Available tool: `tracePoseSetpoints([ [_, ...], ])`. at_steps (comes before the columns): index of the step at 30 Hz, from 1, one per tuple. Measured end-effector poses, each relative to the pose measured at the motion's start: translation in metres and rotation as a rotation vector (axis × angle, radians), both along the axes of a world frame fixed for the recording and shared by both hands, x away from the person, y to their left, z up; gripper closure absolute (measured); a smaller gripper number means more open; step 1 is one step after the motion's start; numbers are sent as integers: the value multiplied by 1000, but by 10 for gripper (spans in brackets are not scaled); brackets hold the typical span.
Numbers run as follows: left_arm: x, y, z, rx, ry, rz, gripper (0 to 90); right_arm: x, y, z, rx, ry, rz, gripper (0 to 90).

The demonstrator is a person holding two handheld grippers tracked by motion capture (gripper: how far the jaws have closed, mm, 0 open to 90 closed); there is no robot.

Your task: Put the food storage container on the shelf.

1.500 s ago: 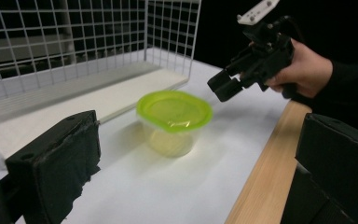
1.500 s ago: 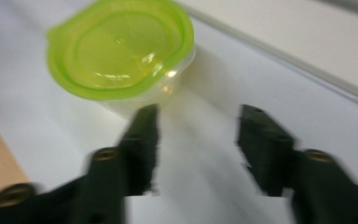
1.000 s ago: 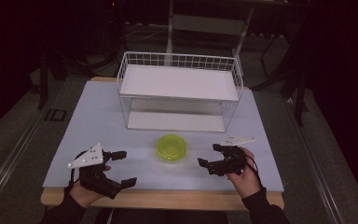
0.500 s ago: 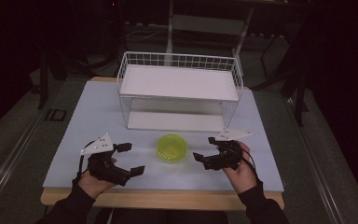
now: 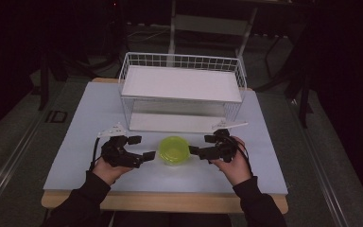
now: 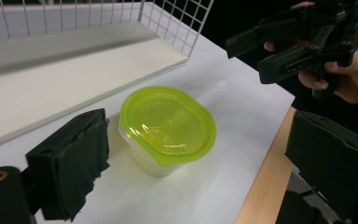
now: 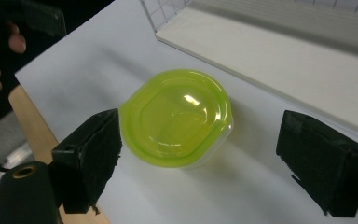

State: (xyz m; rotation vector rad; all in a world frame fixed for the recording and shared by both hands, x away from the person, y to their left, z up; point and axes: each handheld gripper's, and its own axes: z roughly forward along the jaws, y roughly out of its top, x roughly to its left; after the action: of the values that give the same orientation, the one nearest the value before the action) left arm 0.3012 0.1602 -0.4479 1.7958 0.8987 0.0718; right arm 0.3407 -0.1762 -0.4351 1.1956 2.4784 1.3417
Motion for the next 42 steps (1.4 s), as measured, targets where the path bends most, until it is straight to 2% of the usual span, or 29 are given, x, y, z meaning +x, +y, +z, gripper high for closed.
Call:
tracePoseSetpoints([
  [1,5,-2,-5,-1,28,0,108,5,0,-3,12,23,-20,143],
  [2,5,-2,-5,-1,28,0,118,6,0,-5,7,31,-23,144],
  [4,10,-5,-10,17,52,8,133,7,1,-6,2,31,-27,157],
  [5,12,-6,-12,20,67,14,141,9,2,-9,-5,48,-27,218],
  [8,22,-9,-17,20,128,41,151,10,3,-12,-8,57,-32,234],
  [11,30,-12,-23,21,166,71,167,14,6,-18,-31,66,-51,275],
  [13,34,-14,-26,39,184,93,173,15,6,-20,-32,71,-55,291],
  [15,37,-16,-30,30,216,88,208,19,7,-24,-34,84,-67,298],
  [16,37,-16,-30,30,216,88,214,19,7,-24,-34,84,-67,298],
  [17,41,-18,-36,25,246,81,214,21,7,-27,-27,95,-72,316],
  [19,43,-21,-40,35,255,83,259,27,9,-36,-6,151,-84,352],
  [20,44,-21,-42,34,263,77,310,27,10,-38,-16,157,-89,376],
  [22,46,-21,-46,13,281,73,330,28,11,-39,-17,163,-90,386],
  [24,48,-22,-49,19,287,69,368,28,13,-42,-17,189,-98,411],
  [25,49,-22,-50,22,294,66,408,29,14,-45,-13,221,-113,446],
  [26,50,-21,-51,12,303,59,408,29,14,-45,-13,221,-113,446],
  [27,50,-22,-52,-6,319,57,424,29,14,-46,-8,232,-112,474],
  [28,50,-22,-53,-11,321,52,464,30,15,-48,3,267,-119,534],
  [29,51,-22,-54,-14,327,45,464,30,15,-48,3,267,-119,534],
  [30,51,-24,-56,-11,333,37,505,30,17,-50,3,287,-116,594],
  [32,51,-25,-60,-11,355,26,531,29,19,-51,6,297,-112,625],
  [35,51,-26,-61,-17,364,23,582,28,21,-50,1,296,-112,662],
  [36,51,-27,-61,-19,378,13,656,27,23,-49,-10,290,-110,699],
  [37,51,-27,-62,-10,379,9,656,27,23,-49,-10,290,-110,699],
  [38,50,-28,-61,-2,388,15,677,25,24,-48,1,289,-106,715],
  [42,47,-27,-60,-19,441,48,725,22,27,-47,-1,289,-108,739],
])
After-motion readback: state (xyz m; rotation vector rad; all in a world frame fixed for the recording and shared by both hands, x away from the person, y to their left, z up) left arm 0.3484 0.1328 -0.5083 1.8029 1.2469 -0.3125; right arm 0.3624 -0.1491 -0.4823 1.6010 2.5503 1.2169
